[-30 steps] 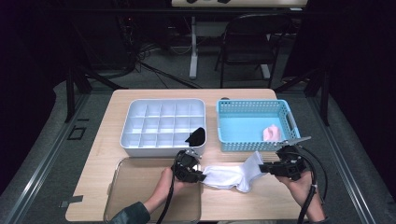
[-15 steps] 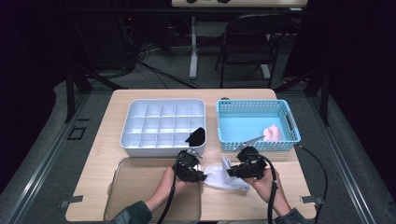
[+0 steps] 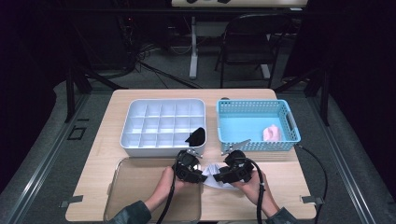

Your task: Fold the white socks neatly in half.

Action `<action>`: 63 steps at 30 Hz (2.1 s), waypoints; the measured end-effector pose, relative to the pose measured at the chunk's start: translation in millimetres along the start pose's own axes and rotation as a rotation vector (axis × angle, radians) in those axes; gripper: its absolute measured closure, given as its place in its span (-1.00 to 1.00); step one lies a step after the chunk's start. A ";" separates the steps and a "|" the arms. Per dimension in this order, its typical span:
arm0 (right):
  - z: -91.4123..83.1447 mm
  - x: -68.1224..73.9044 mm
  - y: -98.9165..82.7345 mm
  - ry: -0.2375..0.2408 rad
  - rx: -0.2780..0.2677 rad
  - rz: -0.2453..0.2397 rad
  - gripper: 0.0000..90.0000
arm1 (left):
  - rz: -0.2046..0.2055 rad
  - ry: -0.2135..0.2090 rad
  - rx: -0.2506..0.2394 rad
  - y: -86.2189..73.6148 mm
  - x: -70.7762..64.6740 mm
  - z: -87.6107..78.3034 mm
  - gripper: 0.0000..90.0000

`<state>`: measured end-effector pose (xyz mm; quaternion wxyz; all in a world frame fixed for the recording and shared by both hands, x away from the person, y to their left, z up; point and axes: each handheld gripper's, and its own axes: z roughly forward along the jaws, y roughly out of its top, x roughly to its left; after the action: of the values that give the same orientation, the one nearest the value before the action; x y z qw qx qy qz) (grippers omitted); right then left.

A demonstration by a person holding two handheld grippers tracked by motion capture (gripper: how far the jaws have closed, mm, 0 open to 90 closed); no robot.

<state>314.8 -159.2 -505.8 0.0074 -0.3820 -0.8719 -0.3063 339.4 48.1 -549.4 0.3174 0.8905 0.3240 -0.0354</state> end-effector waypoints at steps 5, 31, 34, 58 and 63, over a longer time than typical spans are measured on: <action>-31.5 -19.3 -15.9 -0.046 -0.083 0.072 0.15 | -0.006 0.003 -0.037 0.1 1.5 -17.8 0.18; -2.5 -60.7 -58.1 -0.129 0.041 0.241 0.39 | -0.023 0.039 0.022 16.0 -8.0 17.4 -0.06; -1.7 -61.1 -58.4 -0.129 0.061 0.230 0.47 | -0.015 0.042 0.034 16.3 -9.2 20.8 0.04; -10.7 -64.3 -59.9 -0.055 0.002 0.262 0.91 | 0.005 0.007 0.012 11.1 -7.0 27.0 0.57; -20.7 -60.6 -56.5 -0.025 -0.055 0.252 0.92 | -0.005 0.000 0.000 10.4 -6.6 27.8 0.58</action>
<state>315.2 -239.9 -533.9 0.0247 -0.4923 -0.8084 -0.3218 344.5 21.9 -564.1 0.3172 0.8897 0.3264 -0.0363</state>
